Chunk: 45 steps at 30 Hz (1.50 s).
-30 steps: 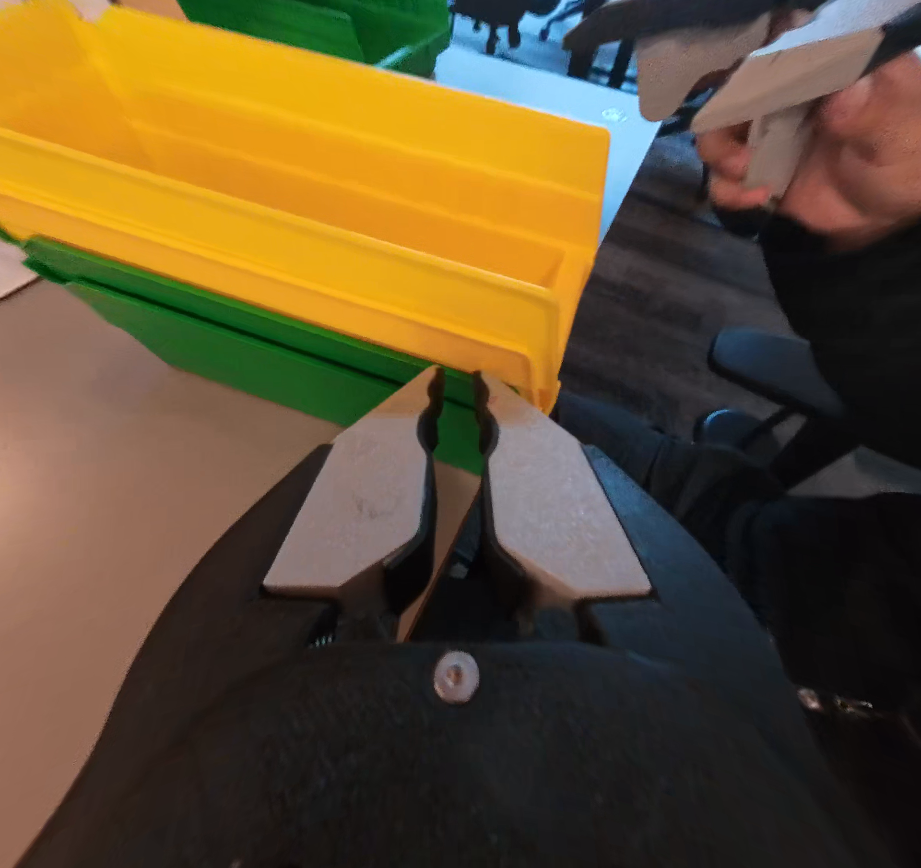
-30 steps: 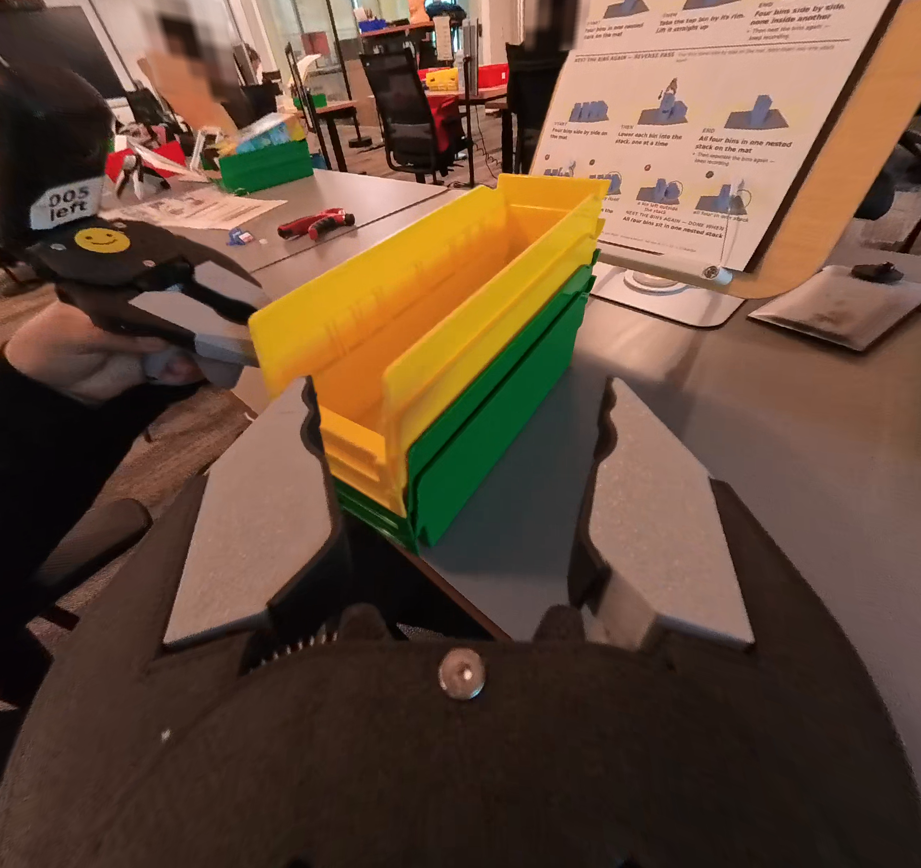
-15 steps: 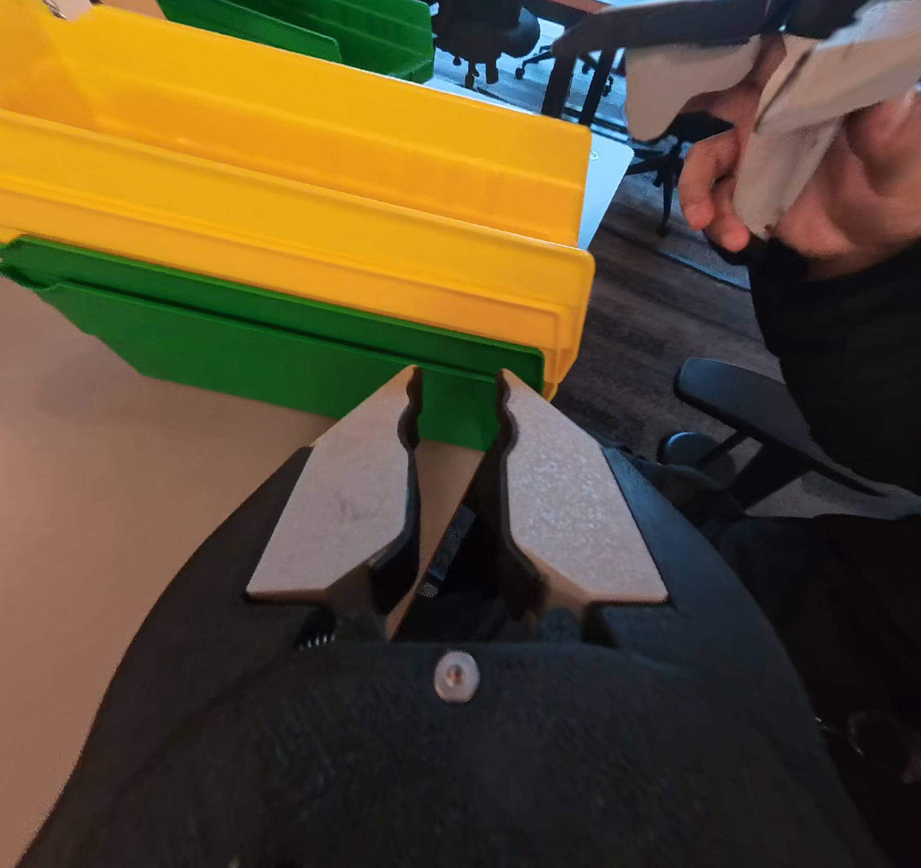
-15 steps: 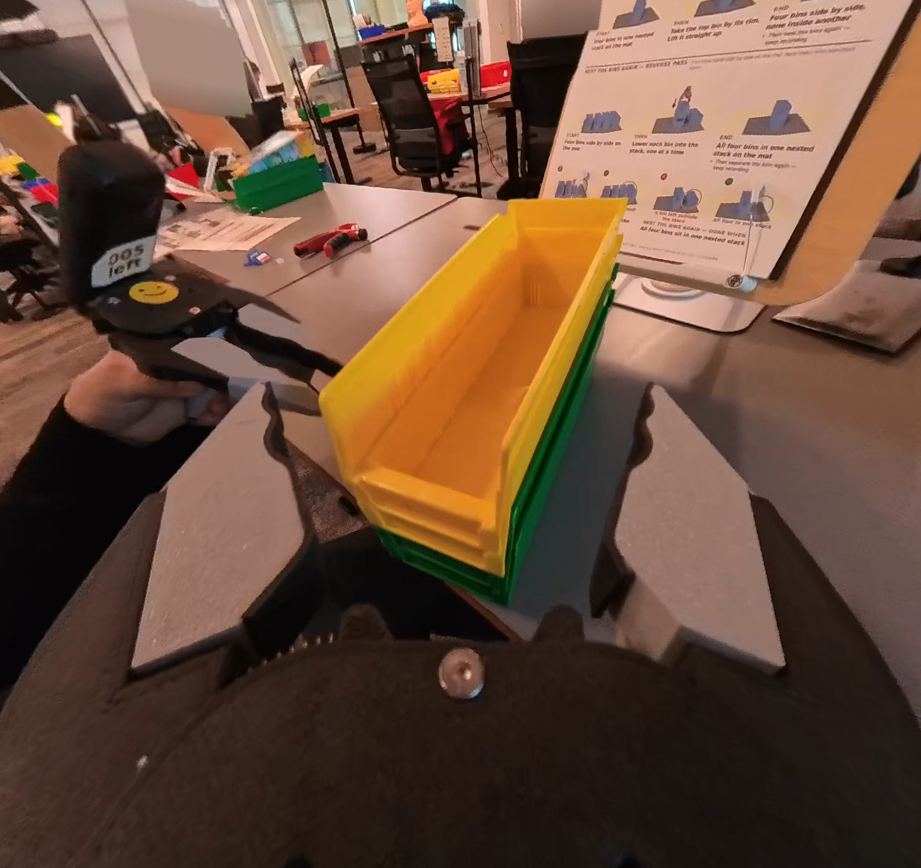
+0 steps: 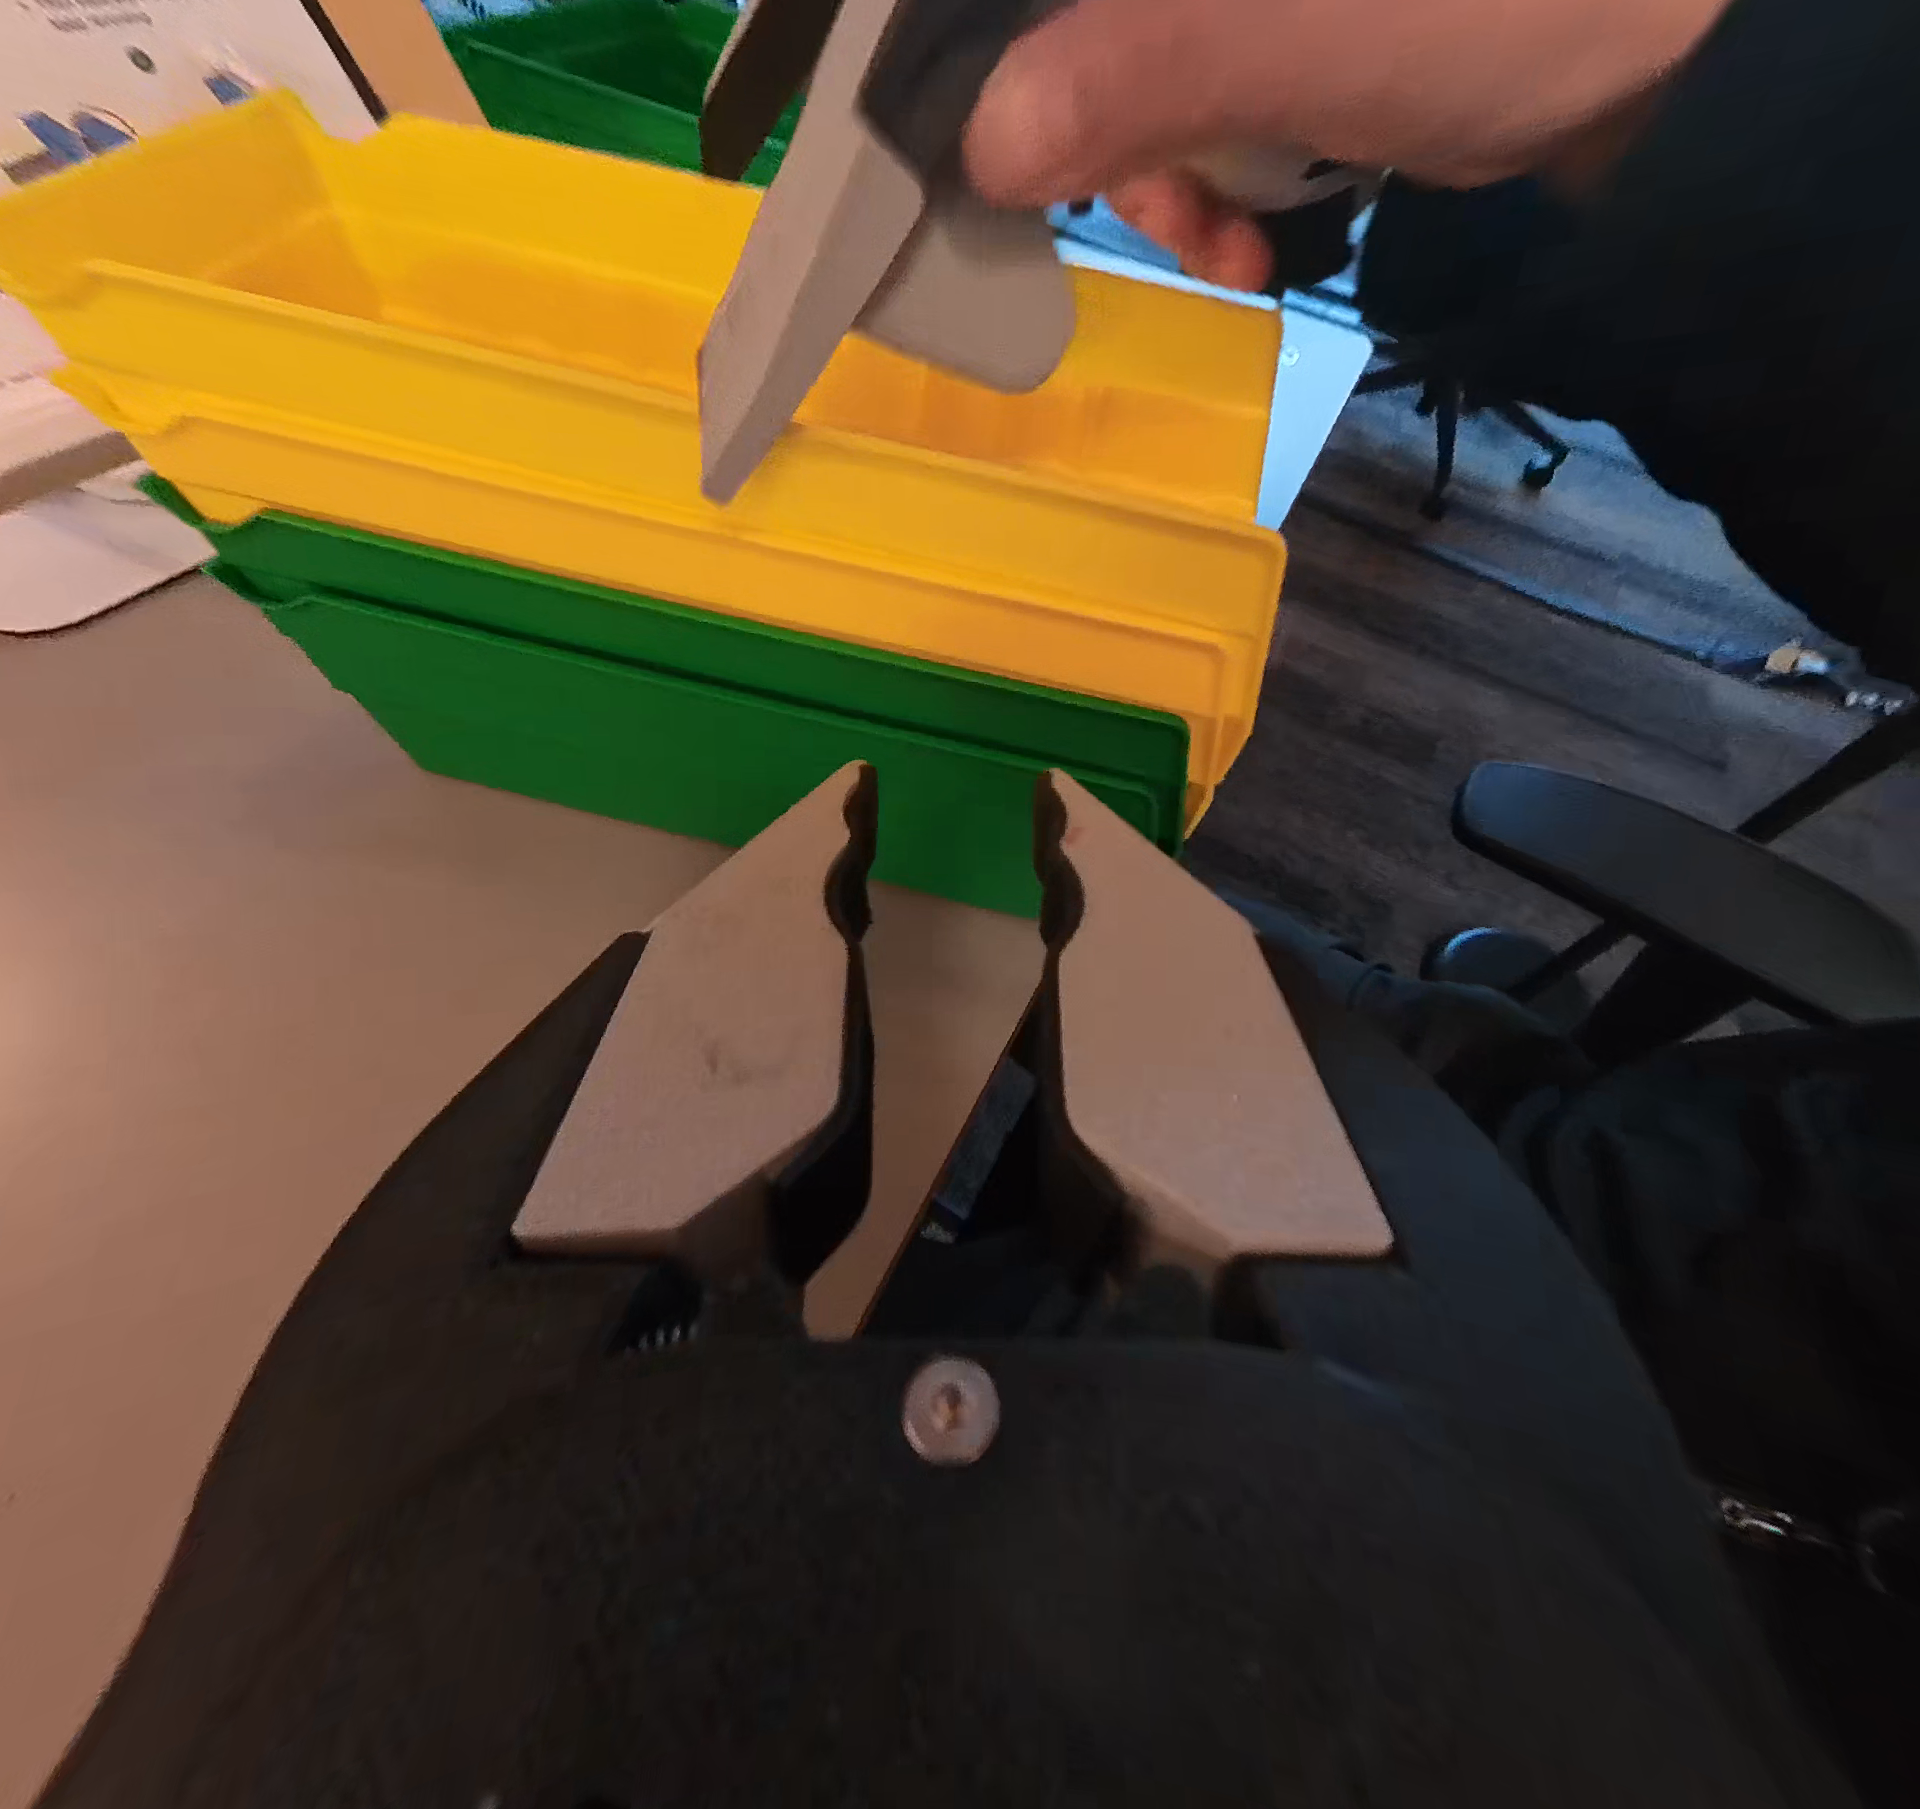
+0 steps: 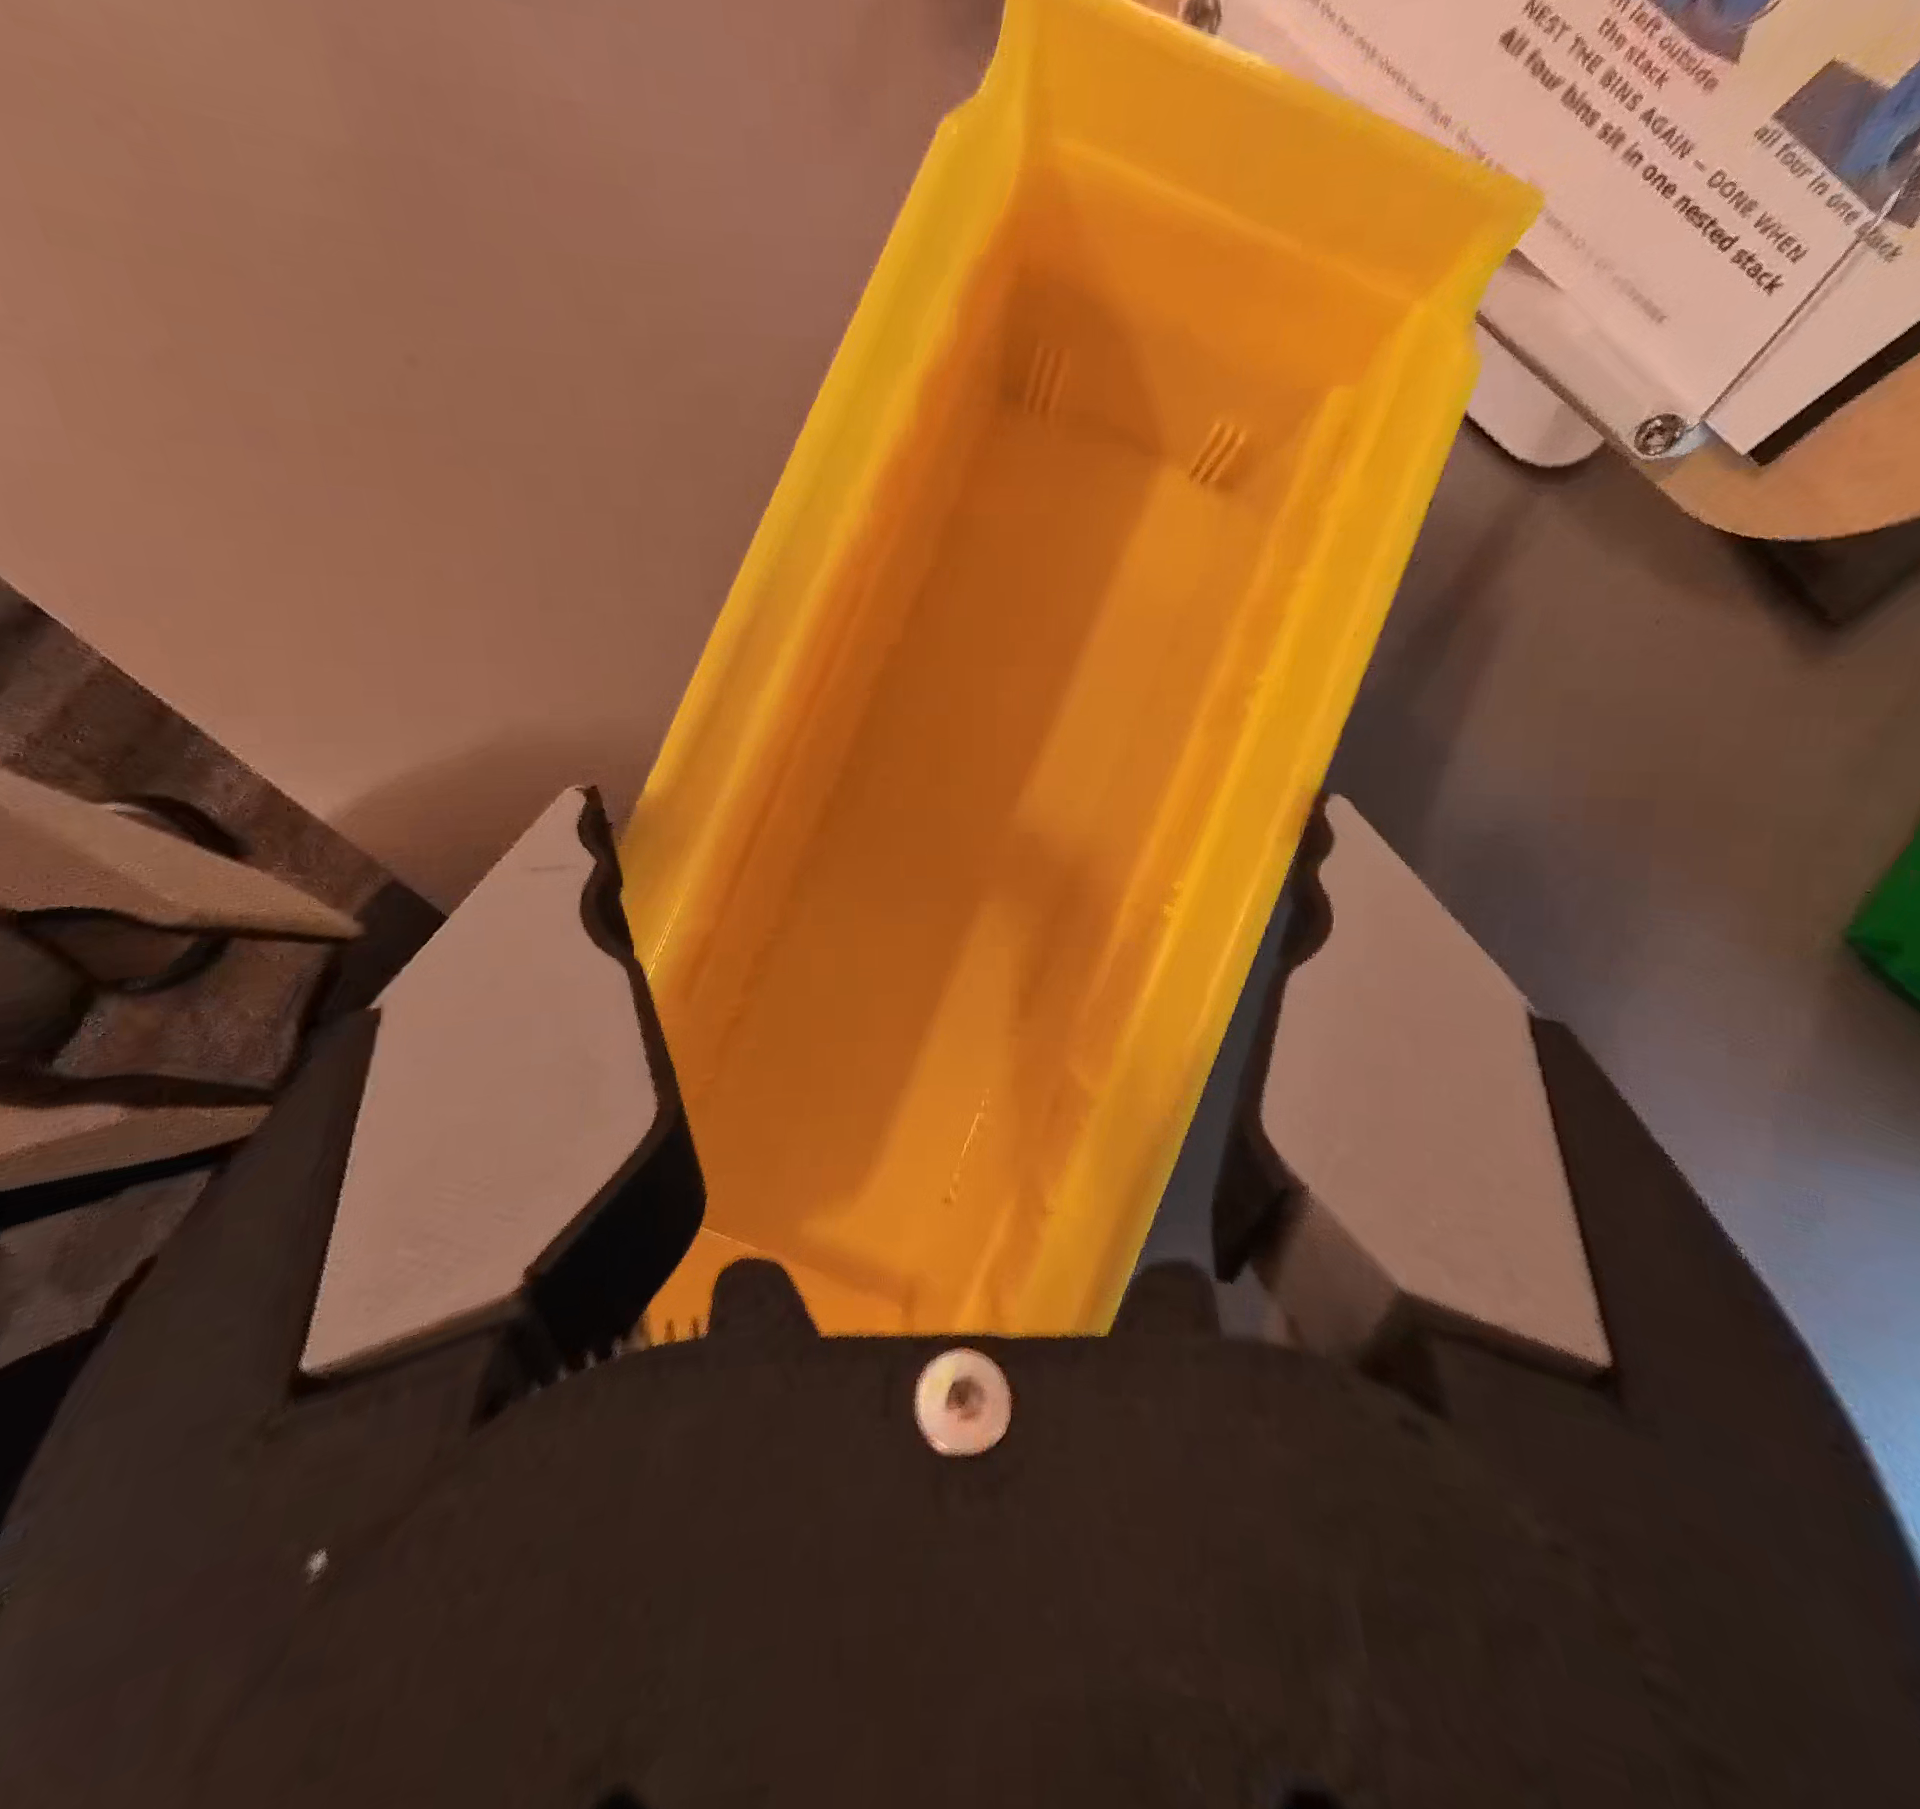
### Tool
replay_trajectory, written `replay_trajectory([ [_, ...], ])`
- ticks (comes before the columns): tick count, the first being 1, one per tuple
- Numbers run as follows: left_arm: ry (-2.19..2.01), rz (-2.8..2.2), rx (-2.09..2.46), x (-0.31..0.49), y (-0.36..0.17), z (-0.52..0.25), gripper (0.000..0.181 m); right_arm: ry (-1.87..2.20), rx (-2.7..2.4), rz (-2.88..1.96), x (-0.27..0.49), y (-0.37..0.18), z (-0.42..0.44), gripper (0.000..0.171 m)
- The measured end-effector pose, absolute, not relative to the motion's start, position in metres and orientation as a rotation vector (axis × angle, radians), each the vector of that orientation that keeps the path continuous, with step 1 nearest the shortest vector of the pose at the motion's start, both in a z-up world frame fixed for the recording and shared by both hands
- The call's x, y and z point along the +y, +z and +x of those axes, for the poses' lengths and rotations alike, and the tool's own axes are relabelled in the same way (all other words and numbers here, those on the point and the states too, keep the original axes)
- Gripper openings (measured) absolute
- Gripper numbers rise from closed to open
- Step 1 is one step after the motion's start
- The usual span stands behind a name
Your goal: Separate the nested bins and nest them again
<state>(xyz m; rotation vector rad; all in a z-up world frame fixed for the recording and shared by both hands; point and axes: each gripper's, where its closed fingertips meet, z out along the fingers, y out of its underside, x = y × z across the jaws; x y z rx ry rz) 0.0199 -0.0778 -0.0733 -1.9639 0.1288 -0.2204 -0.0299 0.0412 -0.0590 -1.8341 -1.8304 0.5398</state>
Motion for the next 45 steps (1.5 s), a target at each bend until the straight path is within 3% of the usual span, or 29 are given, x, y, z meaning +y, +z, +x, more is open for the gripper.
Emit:
replay_trajectory([
  [13, -0.216, -1.946, 0.143, -0.083, -0.067, 0.017, 0.027, 0.221, -2.056, -1.989, 0.046, -0.064, -0.027, 0.115],
  [21, -0.220, -1.948, 0.139, -0.083, -0.067, 0.018, 0.027, 0.258, -2.001, -2.118, 0.048, -0.070, -0.022, 0.124],
  [32, -0.222, -1.963, 0.145, -0.081, -0.071, 0.019, 0.027, 0.310, -2.010, -2.076, 0.055, -0.064, -0.032, 0.083],
  [37, -0.214, -1.961, 0.162, -0.082, -0.069, 0.026, 0.027, 0.318, -1.936, -2.105, 0.057, -0.066, -0.036, 0.101],
  [45, -0.204, -1.957, 0.173, -0.084, -0.066, 0.029, 0.027, 0.287, -1.922, -2.153, 0.059, -0.065, -0.038, 0.080],
])
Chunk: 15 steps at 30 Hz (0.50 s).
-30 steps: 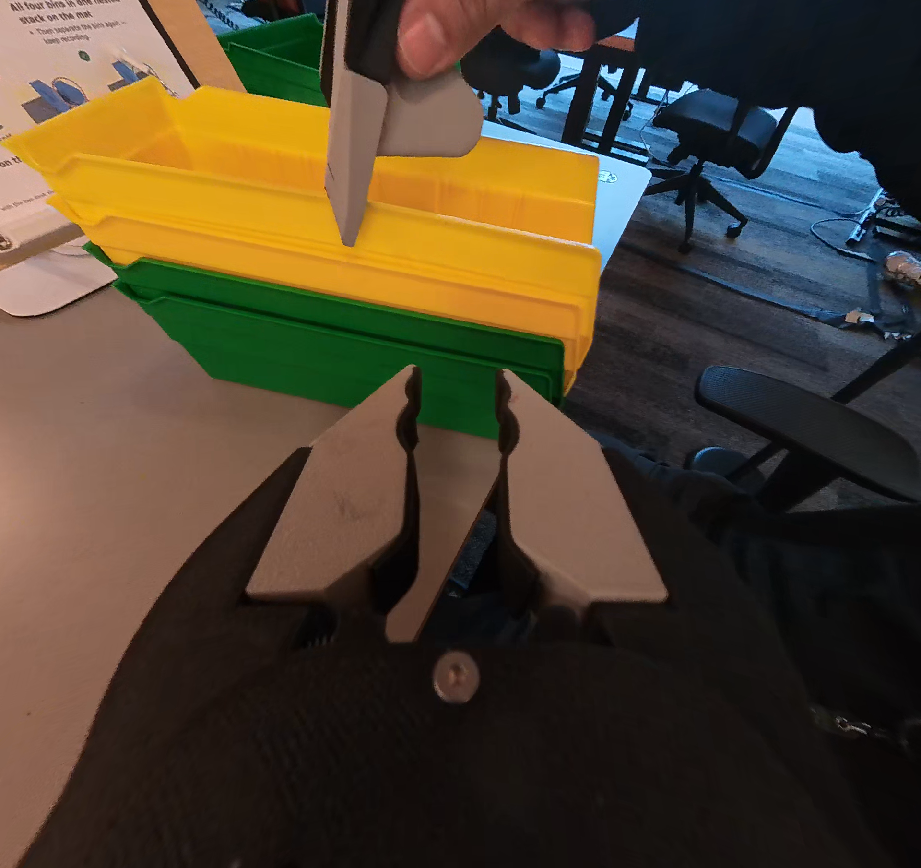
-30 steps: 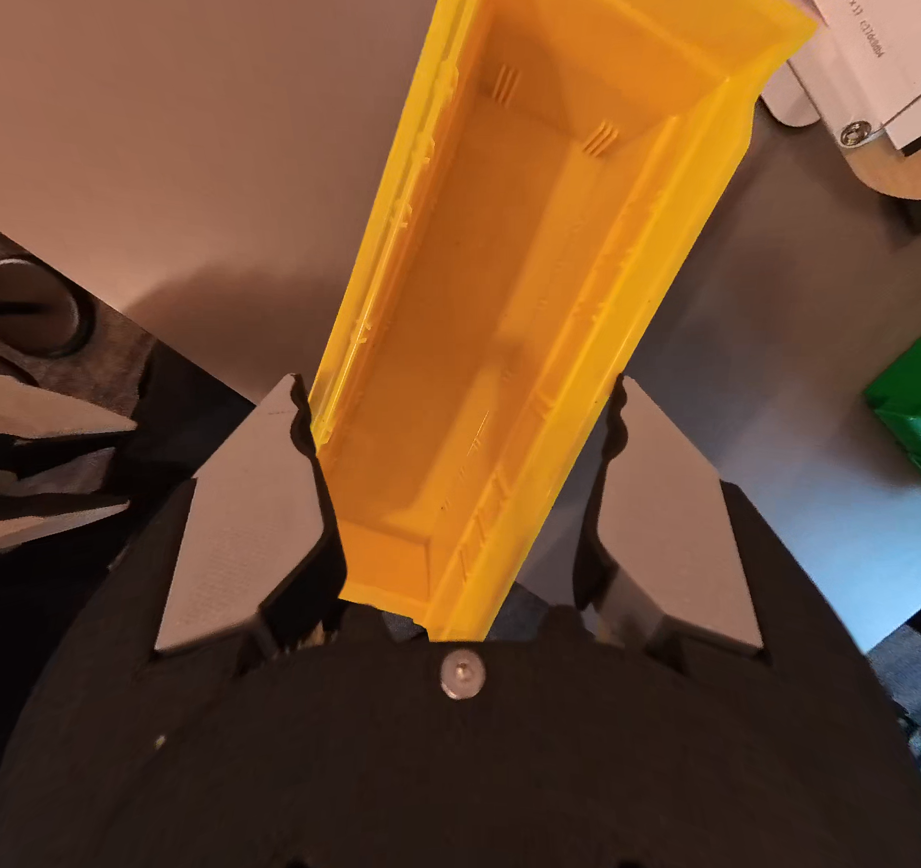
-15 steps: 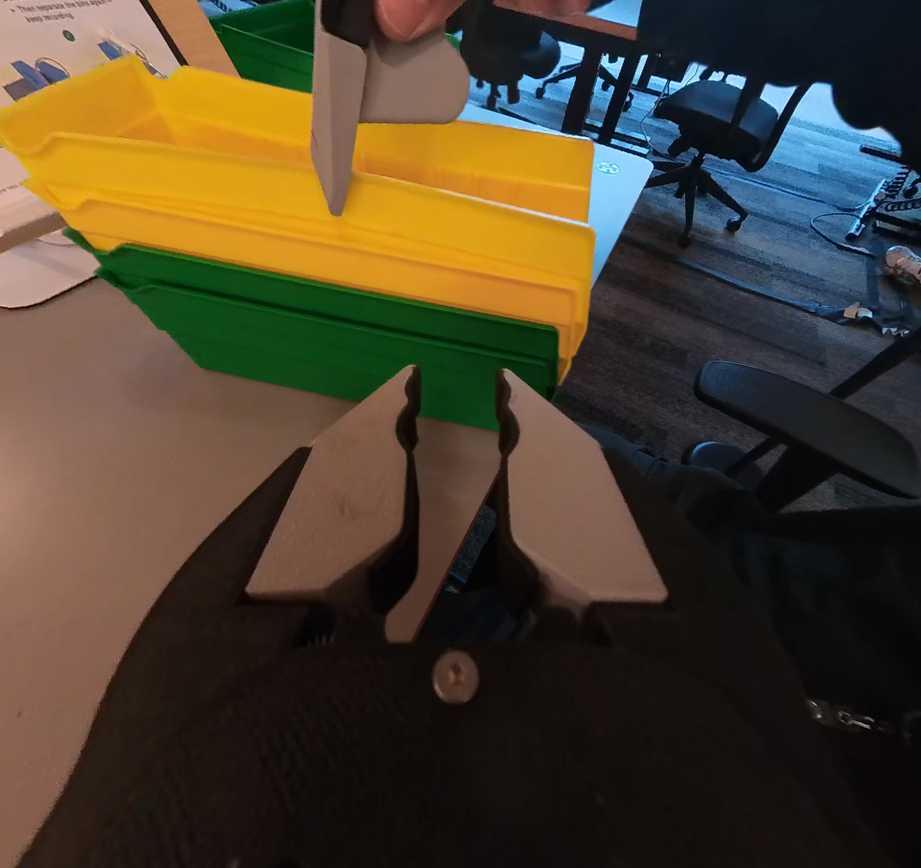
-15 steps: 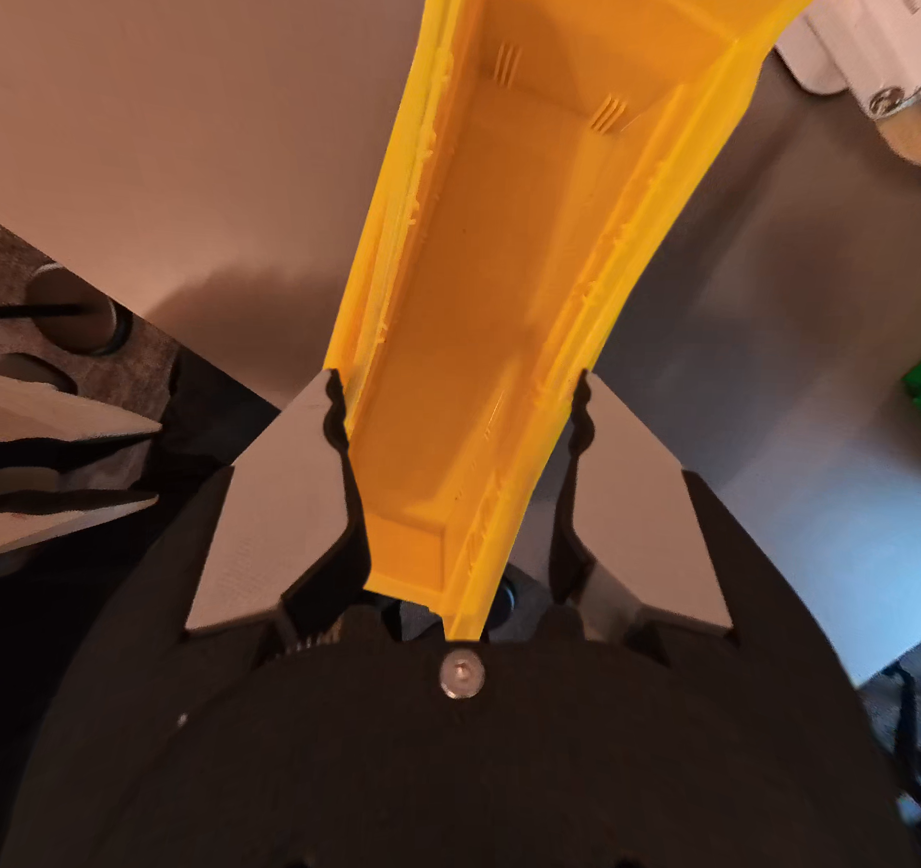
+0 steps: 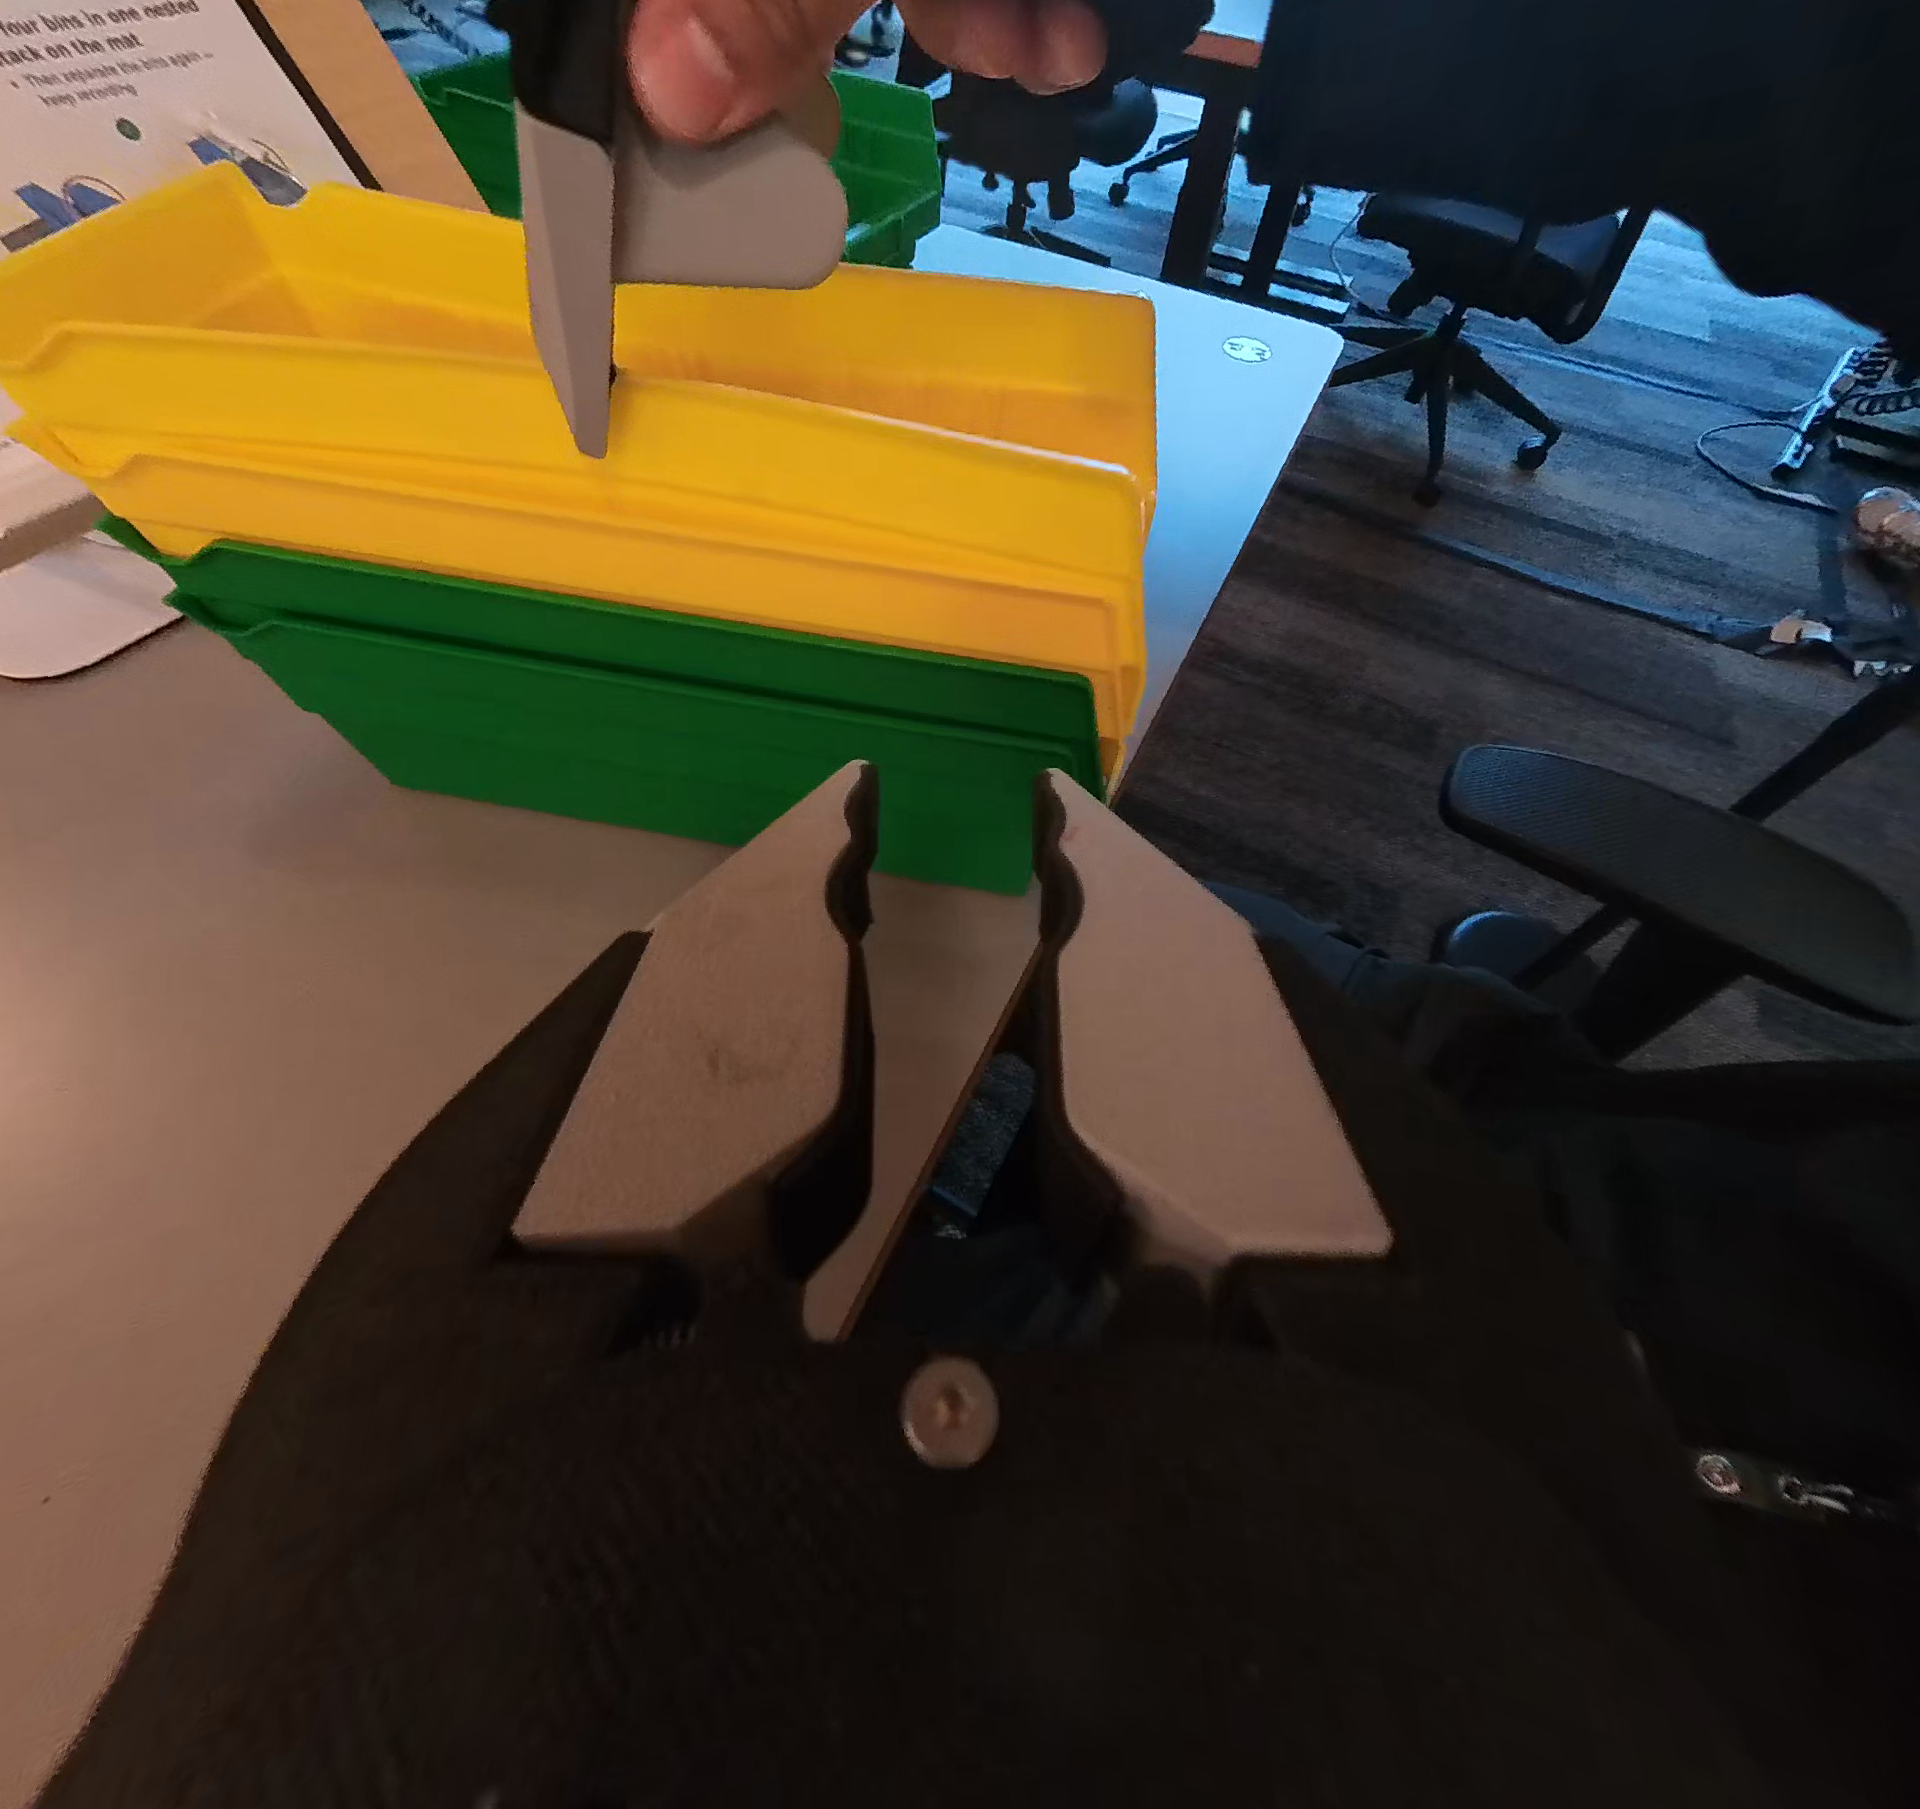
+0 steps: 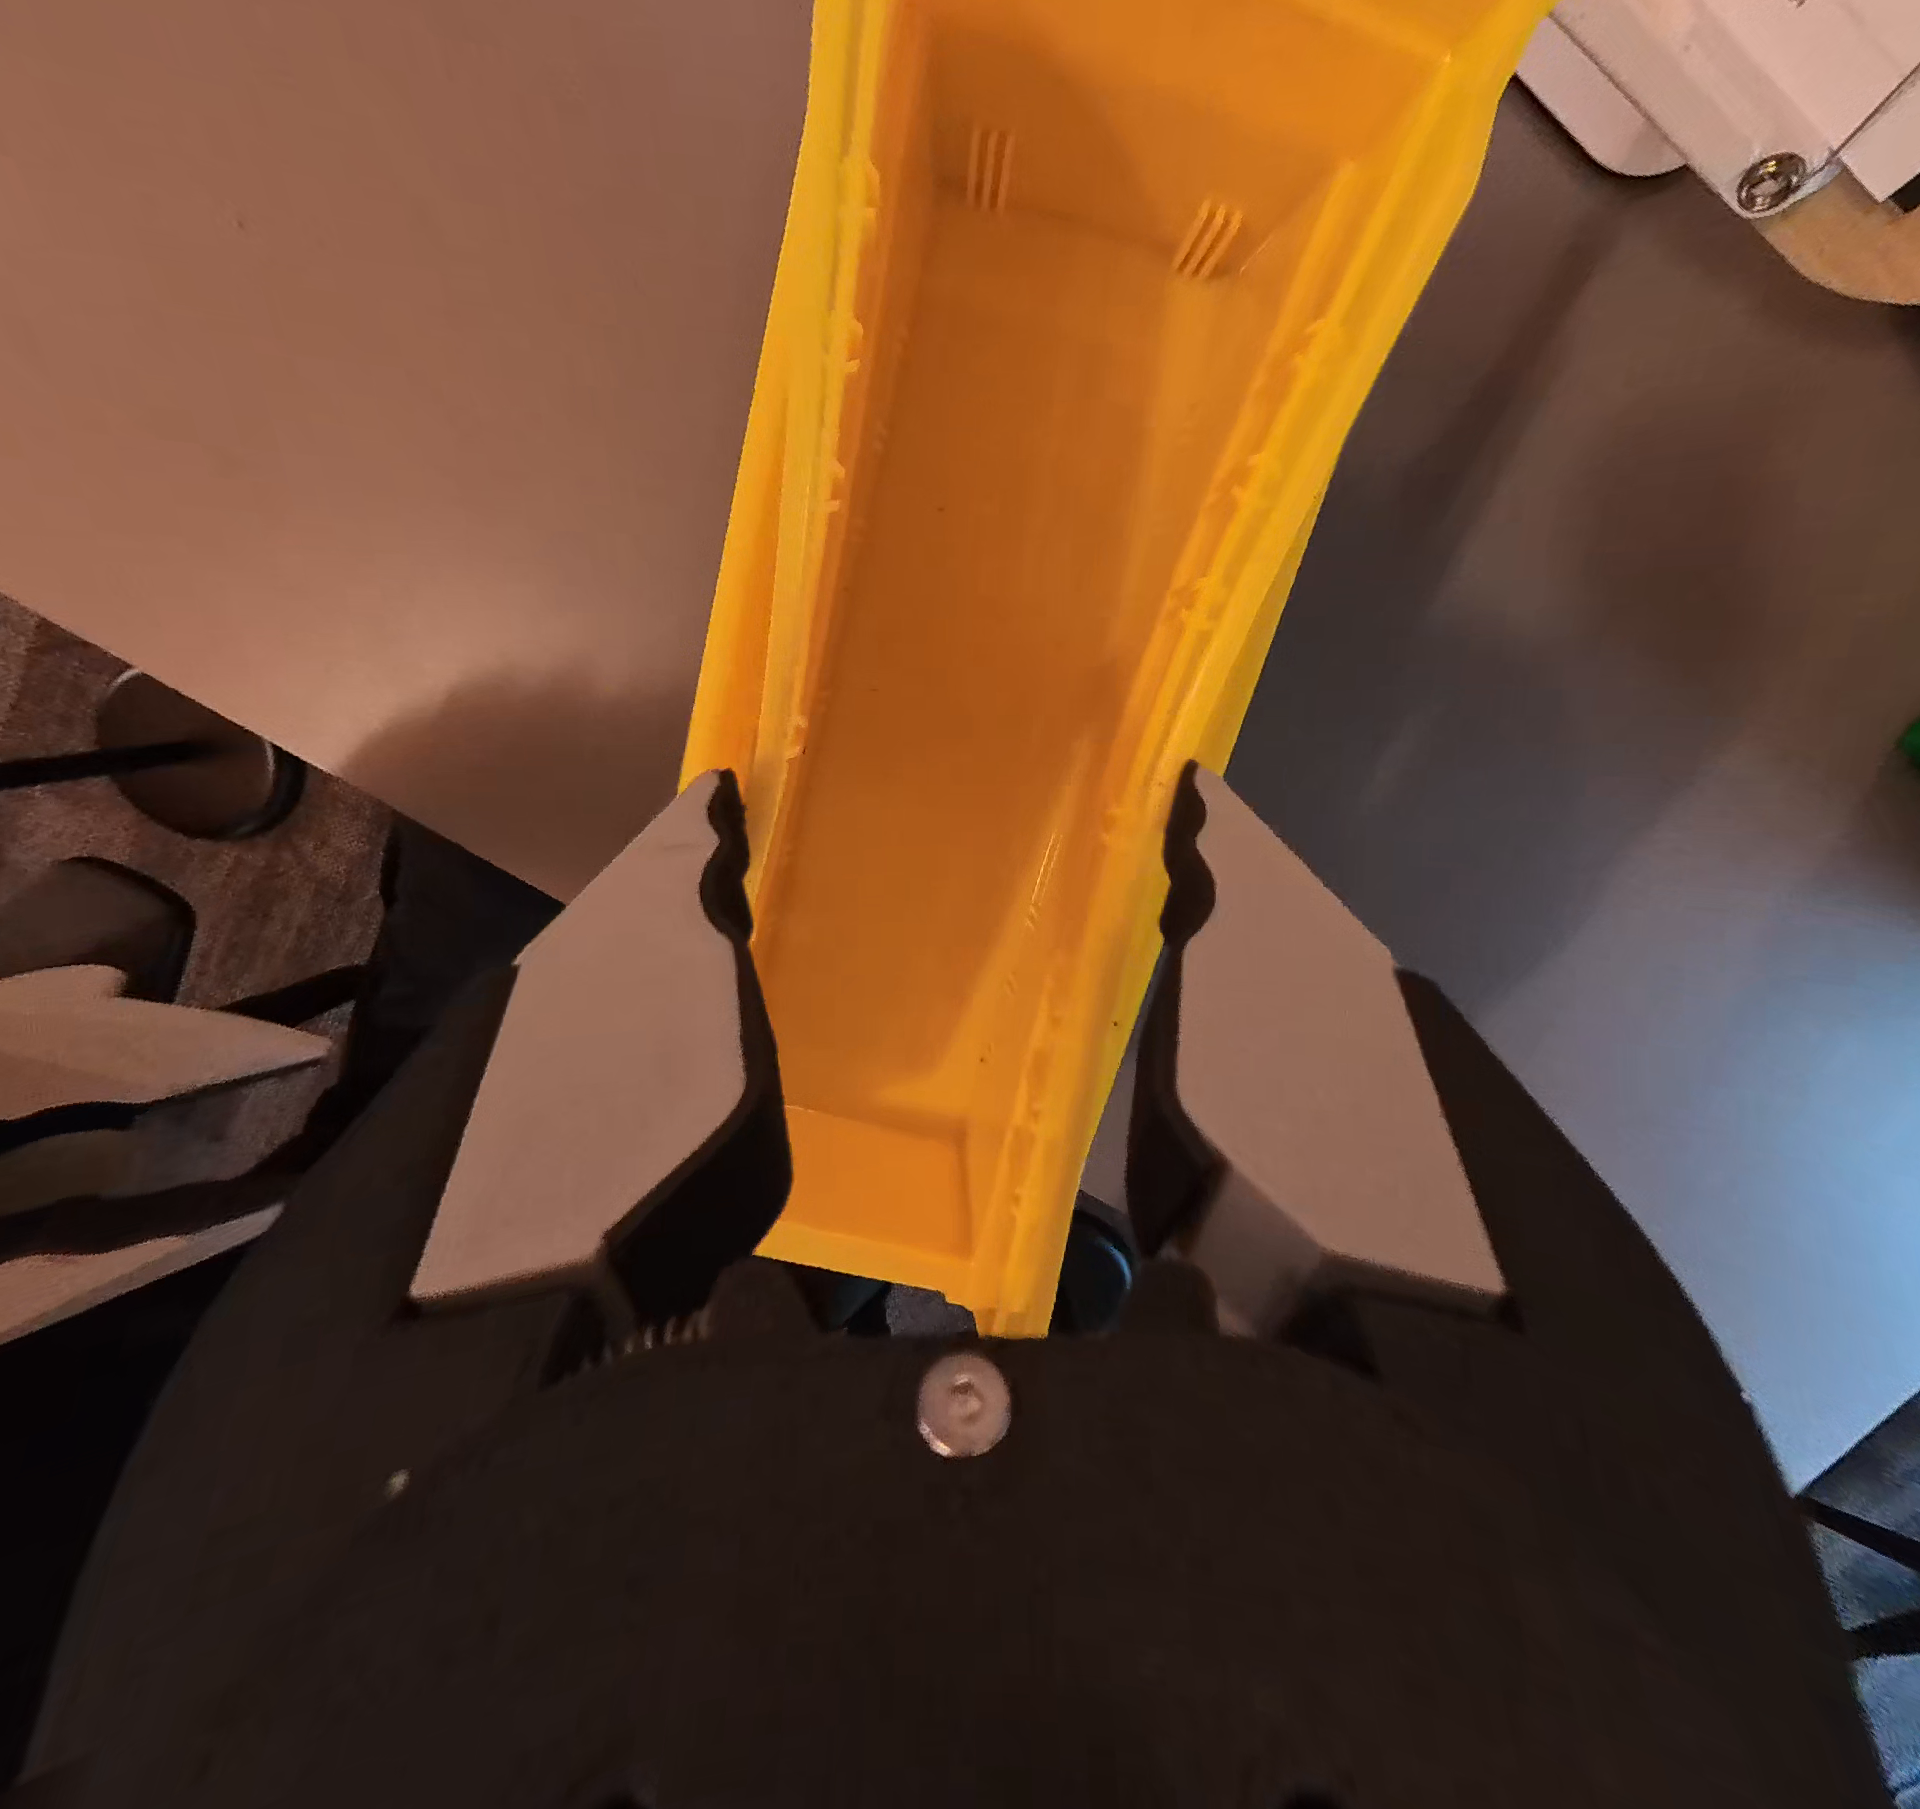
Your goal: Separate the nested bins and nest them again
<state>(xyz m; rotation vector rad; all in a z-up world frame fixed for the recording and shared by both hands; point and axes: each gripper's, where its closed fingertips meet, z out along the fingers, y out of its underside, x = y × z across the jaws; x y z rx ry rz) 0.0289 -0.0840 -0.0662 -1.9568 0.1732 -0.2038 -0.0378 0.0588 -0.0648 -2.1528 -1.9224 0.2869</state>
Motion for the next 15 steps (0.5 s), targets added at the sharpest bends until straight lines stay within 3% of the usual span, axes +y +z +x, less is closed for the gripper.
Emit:
replay_trajectory([
  [4, -0.209, -1.959, 0.171, -0.086, -0.067, 0.027, 0.027, 0.318, -1.917, -2.144, 0.065, -0.064, -0.043, 0.072],
  [15, -0.209, -1.933, 0.137, -0.093, -0.062, 0.009, 0.027, 0.336, -1.933, -2.215, 0.082, -0.059, -0.046, 0.074],
])
